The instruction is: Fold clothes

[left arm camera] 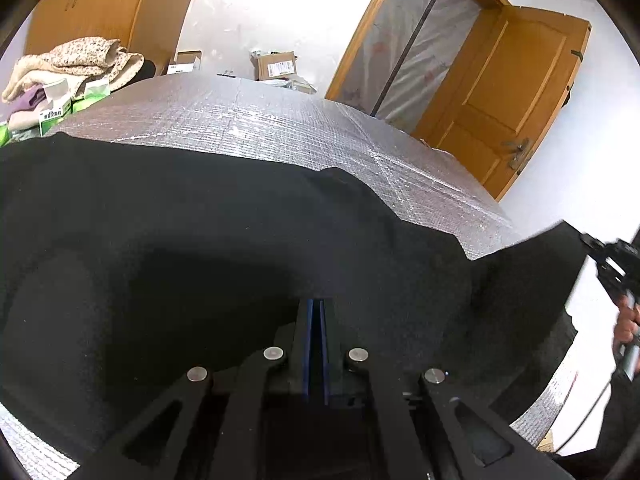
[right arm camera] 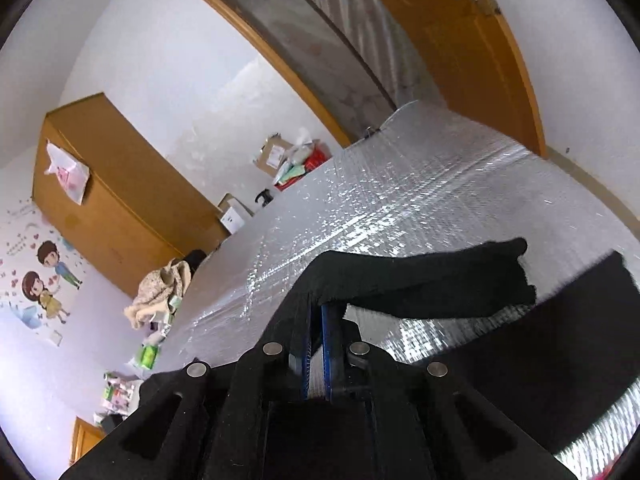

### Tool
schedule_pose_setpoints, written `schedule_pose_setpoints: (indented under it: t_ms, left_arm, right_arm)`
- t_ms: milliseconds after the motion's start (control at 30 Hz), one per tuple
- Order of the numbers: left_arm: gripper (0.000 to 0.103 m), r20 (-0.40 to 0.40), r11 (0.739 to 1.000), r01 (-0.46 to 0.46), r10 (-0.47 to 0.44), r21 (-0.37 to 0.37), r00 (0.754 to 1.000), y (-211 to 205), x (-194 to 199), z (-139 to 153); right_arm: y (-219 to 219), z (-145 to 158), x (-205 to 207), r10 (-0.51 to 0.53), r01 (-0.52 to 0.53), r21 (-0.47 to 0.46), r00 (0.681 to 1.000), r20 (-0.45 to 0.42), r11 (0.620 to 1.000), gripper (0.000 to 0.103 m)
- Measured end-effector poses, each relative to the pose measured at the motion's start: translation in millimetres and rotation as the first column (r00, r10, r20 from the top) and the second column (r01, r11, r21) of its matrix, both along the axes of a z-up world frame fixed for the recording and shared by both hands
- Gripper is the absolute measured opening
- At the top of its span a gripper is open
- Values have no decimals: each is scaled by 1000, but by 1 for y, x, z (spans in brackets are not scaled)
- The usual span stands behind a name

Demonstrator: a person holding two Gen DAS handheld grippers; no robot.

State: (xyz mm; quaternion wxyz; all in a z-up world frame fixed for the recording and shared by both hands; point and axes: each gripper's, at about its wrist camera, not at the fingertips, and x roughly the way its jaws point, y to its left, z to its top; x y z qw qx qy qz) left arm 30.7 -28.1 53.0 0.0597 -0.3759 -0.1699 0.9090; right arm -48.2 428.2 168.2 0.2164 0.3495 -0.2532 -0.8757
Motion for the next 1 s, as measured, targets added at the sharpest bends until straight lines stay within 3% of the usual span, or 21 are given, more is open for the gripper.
schedule_pose_setpoints:
  t_ms: [267, 467, 600, 800, 833, 867, 900, 1000]
  left_arm:
    - [3, 16, 997, 2, -1, -71, 1000, 9, -3, 5]
    - [3, -11, 995, 56, -57, -77, 998, 27, 1, 18]
    - [3, -49, 987, 144, -148, -75, 988, 48, 5, 29]
    - [12, -66, 949, 298, -306, -105, 950, 88, 13, 31]
    - [12, -59, 940, 321, -329, -119, 942, 95, 15, 29]
    - [12, -51, 930, 342, -351, -134, 935, 103, 16, 28]
    - [12, -43, 920, 362, -372, -148, 927, 110, 18, 26]
    - [14, -39, 892, 418, -430, -174, 902, 128, 22, 25]
  right_arm:
    - [27, -25, 48, -25, 24, 16, 995, 95, 1000, 5]
    - [22, -71, 44, 40, -40, -5, 974, 222, 999, 11]
    - [21, -77, 39, 65, -59, -36, 976, 206, 998, 34]
    - [22, -78, 31, 51, -48, -25, 984, 172, 999, 34]
    - [22, -78, 29, 46, -44, -21, 986, 163, 999, 34]
    - [23, -76, 28, 41, -39, -18, 987, 153, 999, 25]
    - [24, -74, 27, 33, -31, -19, 990, 141, 999, 9]
    - [33, -65, 24, 13, -7, -66, 995, 103, 998, 6]
